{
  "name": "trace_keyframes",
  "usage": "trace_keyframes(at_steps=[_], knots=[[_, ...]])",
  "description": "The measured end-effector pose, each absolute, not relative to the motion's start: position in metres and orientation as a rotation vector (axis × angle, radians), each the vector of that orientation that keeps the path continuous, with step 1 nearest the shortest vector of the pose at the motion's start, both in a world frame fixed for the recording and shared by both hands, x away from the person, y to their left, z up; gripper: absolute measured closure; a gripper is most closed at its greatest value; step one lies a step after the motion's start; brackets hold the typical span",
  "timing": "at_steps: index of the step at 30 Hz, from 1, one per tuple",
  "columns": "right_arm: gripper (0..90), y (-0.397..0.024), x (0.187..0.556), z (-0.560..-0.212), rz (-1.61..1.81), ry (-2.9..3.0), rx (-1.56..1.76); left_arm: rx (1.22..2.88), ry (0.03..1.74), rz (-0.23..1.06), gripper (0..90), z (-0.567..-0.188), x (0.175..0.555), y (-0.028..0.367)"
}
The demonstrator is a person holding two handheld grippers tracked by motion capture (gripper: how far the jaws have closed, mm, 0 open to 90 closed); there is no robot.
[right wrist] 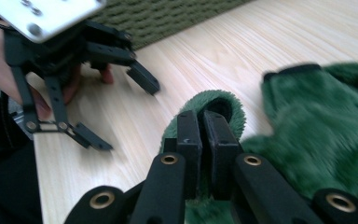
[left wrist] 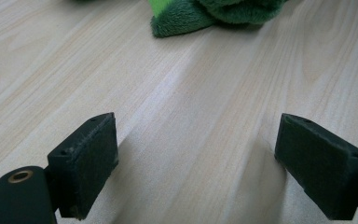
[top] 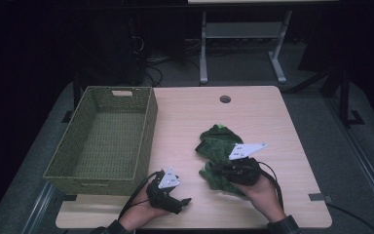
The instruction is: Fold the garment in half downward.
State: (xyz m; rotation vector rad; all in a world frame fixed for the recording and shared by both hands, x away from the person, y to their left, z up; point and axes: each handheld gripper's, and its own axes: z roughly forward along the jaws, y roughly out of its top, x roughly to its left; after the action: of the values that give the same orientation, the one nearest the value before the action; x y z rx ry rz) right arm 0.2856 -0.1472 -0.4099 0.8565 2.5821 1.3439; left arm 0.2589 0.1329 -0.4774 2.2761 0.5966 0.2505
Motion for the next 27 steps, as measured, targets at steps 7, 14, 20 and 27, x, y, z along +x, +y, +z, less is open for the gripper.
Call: trace_keyframes(at_steps=[7, 14, 20, 27], knots=[[84.8, -0.167, 0.291, -0.426, 1.27, 2.58, 0.971, 2.279, 0.594, 0.251, 12.3, -0.477, 0.259, 0.133], [84.5, -0.177, 0.296, -0.442, 1.174, 2.601, 1.027, 2.279, 0.594, 0.25, 12.3, -0.477, 0.259, 0.133], [82.2, -0.174, 0.3, -0.45, 1.114, 2.612, 1.026, 2.279, 0.594, 0.25, 12.3, -0.477, 0.259, 0.133], [71.7, -0.194, 0.298, -0.437, 1.188, 2.537, 1.074, 2.279, 0.594, 0.251, 12.4, -0.477, 0.259, 0.133]])
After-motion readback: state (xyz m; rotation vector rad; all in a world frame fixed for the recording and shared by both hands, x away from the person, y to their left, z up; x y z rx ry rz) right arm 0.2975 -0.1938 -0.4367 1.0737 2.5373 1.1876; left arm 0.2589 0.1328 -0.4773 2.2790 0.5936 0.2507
